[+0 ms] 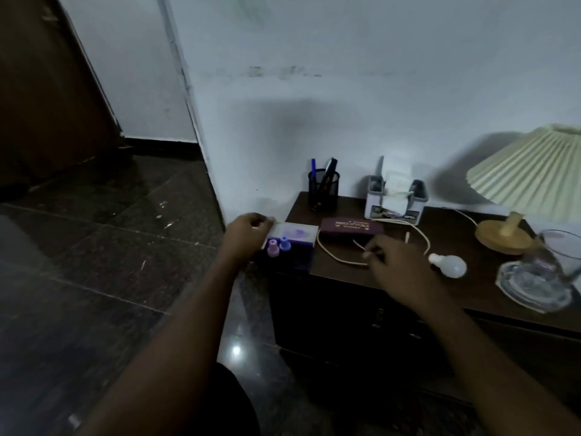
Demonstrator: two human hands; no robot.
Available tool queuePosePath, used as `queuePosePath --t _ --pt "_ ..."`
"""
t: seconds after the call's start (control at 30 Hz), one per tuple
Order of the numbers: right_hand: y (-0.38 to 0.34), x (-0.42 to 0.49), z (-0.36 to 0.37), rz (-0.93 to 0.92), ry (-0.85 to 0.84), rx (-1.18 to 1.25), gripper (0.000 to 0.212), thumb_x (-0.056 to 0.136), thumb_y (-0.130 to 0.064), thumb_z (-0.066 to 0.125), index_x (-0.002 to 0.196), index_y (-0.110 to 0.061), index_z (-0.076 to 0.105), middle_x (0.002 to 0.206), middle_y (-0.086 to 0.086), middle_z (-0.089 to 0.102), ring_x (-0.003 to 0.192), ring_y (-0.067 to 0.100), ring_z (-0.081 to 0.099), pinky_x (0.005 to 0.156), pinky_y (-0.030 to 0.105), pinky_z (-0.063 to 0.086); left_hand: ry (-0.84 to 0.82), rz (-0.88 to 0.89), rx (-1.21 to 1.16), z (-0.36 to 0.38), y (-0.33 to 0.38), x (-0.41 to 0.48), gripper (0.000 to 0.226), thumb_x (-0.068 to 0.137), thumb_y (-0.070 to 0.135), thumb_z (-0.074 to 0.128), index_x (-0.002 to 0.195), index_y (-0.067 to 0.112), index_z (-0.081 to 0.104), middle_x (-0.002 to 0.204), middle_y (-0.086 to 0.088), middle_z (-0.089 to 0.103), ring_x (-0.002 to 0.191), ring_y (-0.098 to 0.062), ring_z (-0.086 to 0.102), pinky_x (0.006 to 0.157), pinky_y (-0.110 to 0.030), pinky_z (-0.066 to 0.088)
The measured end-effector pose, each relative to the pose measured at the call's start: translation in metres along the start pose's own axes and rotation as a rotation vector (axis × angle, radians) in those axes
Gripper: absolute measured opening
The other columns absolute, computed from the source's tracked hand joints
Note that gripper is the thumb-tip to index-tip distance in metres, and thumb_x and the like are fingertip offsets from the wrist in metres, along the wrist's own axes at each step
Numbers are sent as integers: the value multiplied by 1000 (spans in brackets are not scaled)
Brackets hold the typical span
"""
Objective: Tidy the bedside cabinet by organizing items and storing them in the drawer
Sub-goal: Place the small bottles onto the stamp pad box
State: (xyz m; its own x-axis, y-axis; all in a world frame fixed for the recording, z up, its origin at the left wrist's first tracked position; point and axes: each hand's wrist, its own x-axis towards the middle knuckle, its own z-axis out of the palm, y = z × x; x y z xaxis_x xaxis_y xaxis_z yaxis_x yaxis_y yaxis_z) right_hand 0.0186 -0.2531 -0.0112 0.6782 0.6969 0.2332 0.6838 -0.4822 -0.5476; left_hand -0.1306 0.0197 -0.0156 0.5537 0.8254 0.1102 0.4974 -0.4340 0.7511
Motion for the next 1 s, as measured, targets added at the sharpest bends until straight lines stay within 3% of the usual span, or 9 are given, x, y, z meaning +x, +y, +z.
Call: queuePosePath --t 0.1,0.17,0.3,0.4,0.47,0.57,0.67,0.8,1.0 --pt "-27 31 51 -168 16 43 20 94 -12 66 111 -17 74 111 7 76 105 30 68 91 40 52 -190 103 191 -1 -9 -7 58 80 64 77 117 19 75 110 -1 74 101 -23 70 90 -41 57" --pt "-44 50 77 -239 -13 20 32 95 -15 64 126 -23 70 126 1 72 114 28 61 101 43 46 -212 180 266 -1 -12 -11 63 72 69 77 114 22 74 108 2 73 103 -24 67 92 -45 55" --pt "-71 73 114 -281 -100 -46 54 96 -17 57 145 -38 53 149 -9 57 126 28 43 101 50 39 -155 215 236 -1 -23 -9 22 86 47 75 98 29 72 99 14 74 108 -20 65 101 -50 48" --pt "-78 79 128 -255 -137 -76 35 95 -24 59 126 -39 67 124 -1 68 122 30 43 99 47 33 -133 218 276 -3 -23 -8 12 90 41 72 94 30 72 91 18 69 105 -16 64 103 -51 44" --pt "-78 79 128 -284 -108 -107 24 94 -24 62 114 -30 73 107 6 70 114 33 50 94 43 41 -114 215 285 -5 -22 -8 13 90 41 72 95 29 73 87 18 66 104 -16 65 102 -48 44" --pt "-67 79 106 -279 -7 113 23 94 -15 66 116 -18 74 106 12 68 102 26 59 85 35 49 -86 298 211 -3 -15 -12 15 89 38 76 98 26 76 91 14 72 99 -13 68 90 -35 48" --pt "-38 80 66 -165 79 153 14 92 -17 71 106 -20 72 99 4 71 88 16 63 73 23 38 -150 368 90 18 9 -24 19 87 40 78 99 25 77 99 9 77 100 -13 70 89 -34 50" --pt "-6 52 38 -136 -51 12 12 88 -14 72 100 -17 76 99 7 76 95 24 67 78 34 49 -240 473 299 60 43 -36 14 91 44 69 98 33 74 89 14 69 106 -18 65 84 -39 29" --pt "2 28 40 -148 -147 -79 11 90 -16 69 100 -13 69 101 13 74 95 36 68 71 38 49 -325 424 431 83 56 -35 19 90 44 69 108 38 75 106 8 74 119 -23 58 90 -41 25"
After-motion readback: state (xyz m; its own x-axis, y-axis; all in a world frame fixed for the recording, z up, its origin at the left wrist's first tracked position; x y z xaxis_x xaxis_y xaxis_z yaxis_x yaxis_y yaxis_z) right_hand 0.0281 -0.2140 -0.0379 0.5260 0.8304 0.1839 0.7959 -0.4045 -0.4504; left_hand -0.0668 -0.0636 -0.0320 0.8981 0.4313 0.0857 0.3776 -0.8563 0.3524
